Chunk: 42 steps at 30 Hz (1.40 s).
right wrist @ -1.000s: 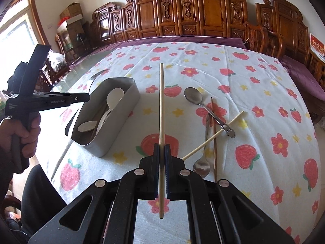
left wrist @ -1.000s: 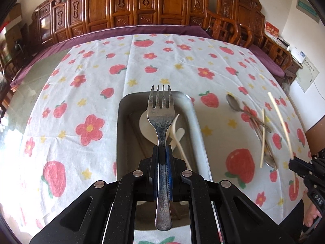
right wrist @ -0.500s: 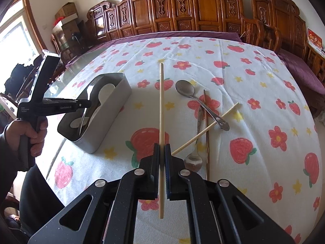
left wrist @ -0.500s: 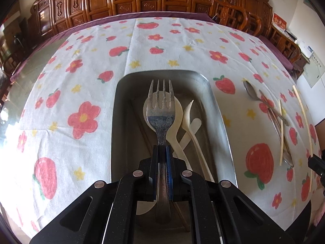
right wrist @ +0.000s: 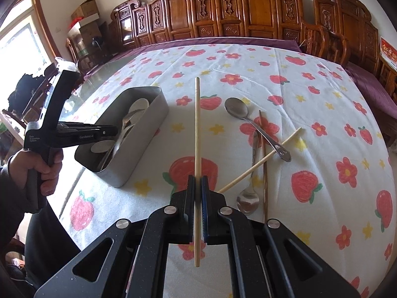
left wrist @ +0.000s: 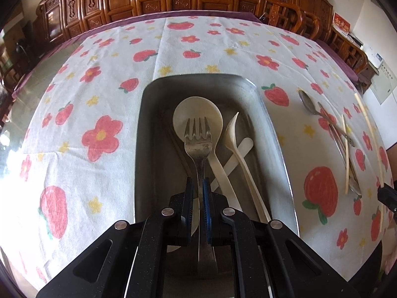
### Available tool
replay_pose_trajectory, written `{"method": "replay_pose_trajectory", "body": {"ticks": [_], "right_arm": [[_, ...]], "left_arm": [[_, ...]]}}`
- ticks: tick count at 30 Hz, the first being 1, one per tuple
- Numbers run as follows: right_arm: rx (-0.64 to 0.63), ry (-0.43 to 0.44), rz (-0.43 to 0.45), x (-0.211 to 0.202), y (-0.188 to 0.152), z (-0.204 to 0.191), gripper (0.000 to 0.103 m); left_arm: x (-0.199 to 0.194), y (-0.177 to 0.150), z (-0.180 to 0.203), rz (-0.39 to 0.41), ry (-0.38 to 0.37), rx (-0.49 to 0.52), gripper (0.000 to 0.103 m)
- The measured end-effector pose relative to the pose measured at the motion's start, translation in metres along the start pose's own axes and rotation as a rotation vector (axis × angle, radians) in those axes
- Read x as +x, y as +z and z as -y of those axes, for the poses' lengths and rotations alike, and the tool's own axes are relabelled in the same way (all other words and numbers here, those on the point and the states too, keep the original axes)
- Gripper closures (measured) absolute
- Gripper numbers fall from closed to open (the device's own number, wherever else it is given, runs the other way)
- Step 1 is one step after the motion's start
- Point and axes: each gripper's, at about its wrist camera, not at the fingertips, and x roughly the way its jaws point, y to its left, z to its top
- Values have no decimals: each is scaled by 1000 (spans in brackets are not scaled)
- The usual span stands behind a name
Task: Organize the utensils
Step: 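Carry the metal fork into the tray and open the left tool while the right tool holds the chopstick, then lower the wooden chopstick into the metal tray and open the right tool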
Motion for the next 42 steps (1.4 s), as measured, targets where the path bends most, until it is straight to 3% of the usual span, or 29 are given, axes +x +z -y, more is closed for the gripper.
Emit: {"method": "replay_pose_trajectory", "body": {"ticks": [16, 20, 23, 29, 42], "right_arm": [[-80, 97, -10, 24, 31, -78, 97], [-88, 127, -25, 36, 42, -99, 97], [-84, 143, -35, 46, 49, -111, 97], [-26, 179, -64, 68, 63, -125, 97], [63, 177, -106, 106, 74, -128, 97]], "left_arm": [[-78, -27, -42, 132, -24, -34, 95], [-96, -31, -55, 170, -22, -46, 84], [-108, -33, -65, 194, -27, -61, 83], [-125, -38, -80, 228, -24, -85, 69], [-133, -47, -94, 233, -8, -110, 68]]}}
